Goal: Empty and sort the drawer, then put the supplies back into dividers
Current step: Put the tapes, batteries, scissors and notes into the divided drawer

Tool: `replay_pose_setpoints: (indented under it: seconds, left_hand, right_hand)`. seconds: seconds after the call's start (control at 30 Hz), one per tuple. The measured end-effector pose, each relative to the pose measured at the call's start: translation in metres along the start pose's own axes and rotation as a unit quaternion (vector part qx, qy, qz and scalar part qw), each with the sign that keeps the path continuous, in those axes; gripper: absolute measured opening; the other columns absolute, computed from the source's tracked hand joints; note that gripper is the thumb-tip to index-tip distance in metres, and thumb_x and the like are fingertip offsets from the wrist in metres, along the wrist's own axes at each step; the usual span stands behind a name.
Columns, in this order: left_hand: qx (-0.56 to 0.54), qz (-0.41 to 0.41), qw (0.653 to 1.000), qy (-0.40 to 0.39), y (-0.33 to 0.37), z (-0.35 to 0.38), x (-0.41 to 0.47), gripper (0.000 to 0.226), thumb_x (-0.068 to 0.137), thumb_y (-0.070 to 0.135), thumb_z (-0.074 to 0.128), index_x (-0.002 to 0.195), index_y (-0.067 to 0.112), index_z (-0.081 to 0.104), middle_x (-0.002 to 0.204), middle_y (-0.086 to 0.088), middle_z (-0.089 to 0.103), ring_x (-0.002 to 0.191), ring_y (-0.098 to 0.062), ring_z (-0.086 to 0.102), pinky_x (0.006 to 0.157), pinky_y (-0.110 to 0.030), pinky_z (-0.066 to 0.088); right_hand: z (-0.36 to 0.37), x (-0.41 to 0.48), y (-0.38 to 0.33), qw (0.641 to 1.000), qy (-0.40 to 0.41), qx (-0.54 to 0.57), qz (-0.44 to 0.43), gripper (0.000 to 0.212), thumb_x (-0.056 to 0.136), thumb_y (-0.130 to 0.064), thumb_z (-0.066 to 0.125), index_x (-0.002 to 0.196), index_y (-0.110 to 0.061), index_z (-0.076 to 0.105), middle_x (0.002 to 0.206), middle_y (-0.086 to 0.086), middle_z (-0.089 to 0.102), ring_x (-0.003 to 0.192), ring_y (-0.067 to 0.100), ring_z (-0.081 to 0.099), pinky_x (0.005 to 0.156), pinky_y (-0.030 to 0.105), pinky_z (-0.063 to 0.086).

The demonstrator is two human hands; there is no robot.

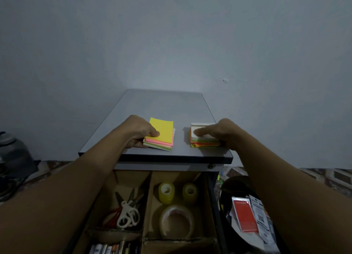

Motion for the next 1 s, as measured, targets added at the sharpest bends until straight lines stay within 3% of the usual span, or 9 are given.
replay_pose_setpoints:
  seconds: [0.07,0.17,0.33,0.47,0.57,0.67,0.73,0.83,1.0]
  left_hand:
    - [-0.002,0.002,1.000,0.001,0.000,0.000,0.000,0.031,0.082,-0.005,0.075,0.111,-0.007,0.065,0.098,-0.022,0.072,0.073,-0.028,0.071,0.063,-0.036,0.061]
    - [-0.011,0.011,1.000,0.008,0.000,0.000,-0.002,0.033,0.080,-0.006,0.076,0.111,-0.009,0.064,0.104,-0.026,0.072,0.085,-0.034,0.072,0.077,-0.046,0.061]
    - [-0.024,0.031,0.999,0.012,-0.004,0.000,-0.001,0.034,0.077,-0.005,0.079,0.108,-0.010,0.066,0.105,-0.026,0.071,0.091,-0.038,0.071,0.083,-0.054,0.059]
    - [-0.033,0.046,0.998,0.012,-0.008,0.000,0.000,0.033,0.076,-0.003,0.080,0.106,-0.009,0.067,0.105,-0.027,0.071,0.097,-0.041,0.070,0.088,-0.062,0.055]
    - [-0.027,0.064,0.997,0.012,-0.008,-0.001,-0.005,0.033,0.079,-0.002,0.079,0.109,-0.002,0.066,0.109,-0.024,0.070,0.096,-0.039,0.070,0.086,-0.058,0.057]
    - [-0.028,0.093,0.995,0.016,-0.010,-0.002,-0.010,0.059,0.083,0.000,0.075,0.135,0.019,0.054,0.122,-0.014,0.061,0.091,-0.031,0.068,0.062,-0.040,0.061]
    - [-0.024,0.102,0.994,0.015,-0.012,-0.003,-0.015,0.058,0.087,0.005,0.074,0.138,0.026,0.053,0.128,-0.010,0.055,0.090,-0.027,0.065,0.050,-0.031,0.057]
    - [-0.043,0.099,0.994,-0.004,-0.016,-0.005,-0.021,0.044,0.091,0.010,0.071,0.131,0.026,0.059,0.129,-0.011,0.054,0.093,-0.027,0.065,0.050,-0.029,0.056]
    - [-0.108,0.062,0.992,-0.038,-0.024,-0.005,-0.029,0.032,0.095,0.004,0.061,0.125,0.016,0.060,0.112,-0.012,0.061,0.087,-0.025,0.067,0.055,-0.031,0.059]
  right_hand:
    - [0.002,0.001,-0.001,1.000,-0.008,0.003,0.010,0.066,0.069,-0.032,0.089,0.110,-0.002,0.047,0.112,0.017,0.055,0.090,0.028,0.055,0.065,0.035,0.045]
    - [0.005,-0.003,-0.002,0.999,-0.025,-0.005,0.020,0.068,0.069,-0.030,0.088,0.116,-0.002,0.047,0.116,0.018,0.054,0.096,0.030,0.055,0.066,0.036,0.044]
    - [0.008,-0.010,-0.002,0.998,-0.057,-0.019,0.028,0.062,0.074,-0.030,0.084,0.117,-0.004,0.048,0.110,0.014,0.053,0.078,0.022,0.051,0.056,0.031,0.039]
    - [0.014,-0.011,-0.008,0.999,-0.051,-0.011,-0.006,0.056,0.070,-0.023,0.087,0.111,-0.008,0.052,0.098,0.006,0.056,0.078,0.017,0.053,0.057,0.029,0.041]
    - [0.016,-0.012,-0.006,0.999,-0.044,-0.022,-0.014,0.059,0.068,-0.027,0.088,0.112,-0.006,0.055,0.105,0.009,0.059,0.079,0.017,0.055,0.056,0.029,0.041]
    - [0.014,-0.013,-0.003,0.998,-0.031,-0.031,-0.041,0.059,0.069,-0.029,0.088,0.113,-0.005,0.057,0.109,0.008,0.060,0.081,0.015,0.056,0.059,0.026,0.043]
    - [0.014,-0.014,0.000,0.996,-0.007,-0.027,-0.080,0.067,0.067,-0.027,0.090,0.119,-0.007,0.053,0.113,0.006,0.060,0.088,0.017,0.060,0.070,0.028,0.050]
    - [0.014,-0.021,0.006,0.992,0.021,0.035,-0.122,0.084,0.066,-0.020,0.091,0.135,-0.014,0.043,0.121,0.004,0.058,0.100,0.020,0.061,0.089,0.037,0.055]
    - [0.014,-0.038,0.013,0.983,0.004,0.107,-0.152,0.088,0.071,-0.014,0.087,0.145,-0.025,0.040,0.126,0.001,0.050,0.092,0.013,0.062,0.071,0.024,0.056]
Point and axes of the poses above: each hand's wrist, its own x-axis towards the middle knuckle, its own z-axis out of the palm, y = z × x, the point moved 5 cm from there along x, towards the middle knuckle
